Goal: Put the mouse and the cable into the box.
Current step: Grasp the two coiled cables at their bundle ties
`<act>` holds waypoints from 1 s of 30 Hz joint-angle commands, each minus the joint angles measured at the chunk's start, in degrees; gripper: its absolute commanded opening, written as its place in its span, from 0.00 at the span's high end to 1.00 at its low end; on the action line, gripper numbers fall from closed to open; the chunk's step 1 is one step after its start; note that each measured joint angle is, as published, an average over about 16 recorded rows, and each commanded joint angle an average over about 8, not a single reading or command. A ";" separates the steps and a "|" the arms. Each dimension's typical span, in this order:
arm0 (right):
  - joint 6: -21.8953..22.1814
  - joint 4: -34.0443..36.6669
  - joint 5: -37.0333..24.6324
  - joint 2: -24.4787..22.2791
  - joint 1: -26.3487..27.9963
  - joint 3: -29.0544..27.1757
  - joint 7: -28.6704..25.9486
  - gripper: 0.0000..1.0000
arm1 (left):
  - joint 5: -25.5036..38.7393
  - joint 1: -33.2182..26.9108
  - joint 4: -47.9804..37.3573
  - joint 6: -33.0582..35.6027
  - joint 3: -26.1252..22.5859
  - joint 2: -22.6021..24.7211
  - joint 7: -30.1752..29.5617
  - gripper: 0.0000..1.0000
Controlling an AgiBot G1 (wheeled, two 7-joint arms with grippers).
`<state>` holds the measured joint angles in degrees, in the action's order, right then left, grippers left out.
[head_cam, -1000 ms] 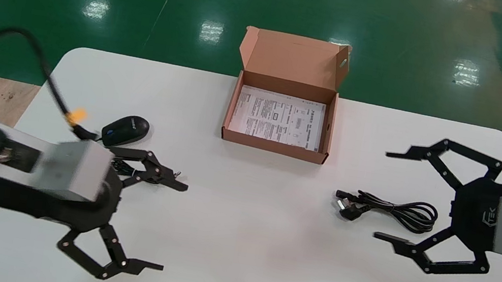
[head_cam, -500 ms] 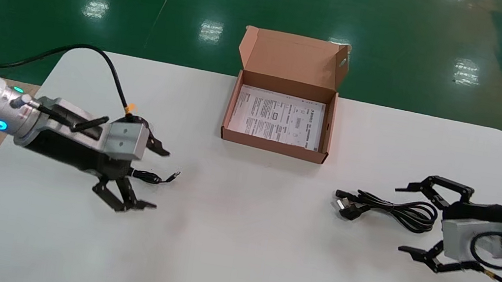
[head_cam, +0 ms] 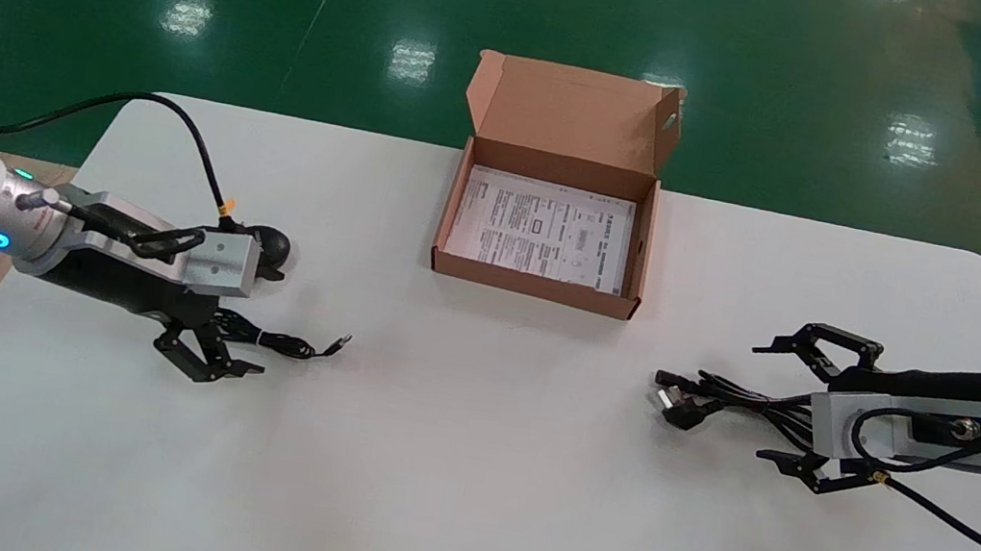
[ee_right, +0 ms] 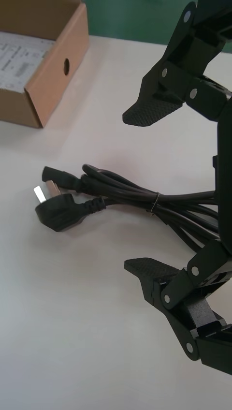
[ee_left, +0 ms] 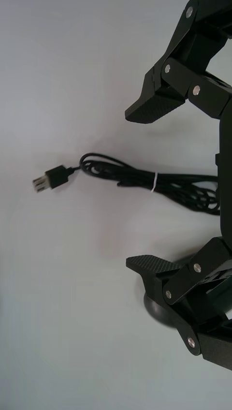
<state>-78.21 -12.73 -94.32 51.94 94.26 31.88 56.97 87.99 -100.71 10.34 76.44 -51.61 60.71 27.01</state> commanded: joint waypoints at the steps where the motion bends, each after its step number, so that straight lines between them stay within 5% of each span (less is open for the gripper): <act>1: 0.73 2.27 -0.44 0.82 0.62 0.24 1.05 0.00 | 0.06 -0.14 -1.94 -0.12 -0.03 0.47 1.65 0.00; 22: 6.65 10.99 -1.63 4.86 2.28 0.92 3.29 0.00 | -1.30 0.61 -9.14 -3.22 0.94 1.16 7.40 0.00; 24: 6.89 11.30 -1.86 5.12 2.25 1.07 3.35 0.09 | -1.27 0.71 -9.28 -3.26 0.92 1.22 7.75 0.17; 30: 7.08 11.61 -2.16 5.42 2.23 1.30 3.40 0.84 | -1.24 0.84 -9.35 -3.28 0.88 1.30 8.09 0.92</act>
<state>-71.19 -1.24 -96.40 57.25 96.48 33.11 60.36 86.75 -99.90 1.03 73.17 -50.72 61.98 34.98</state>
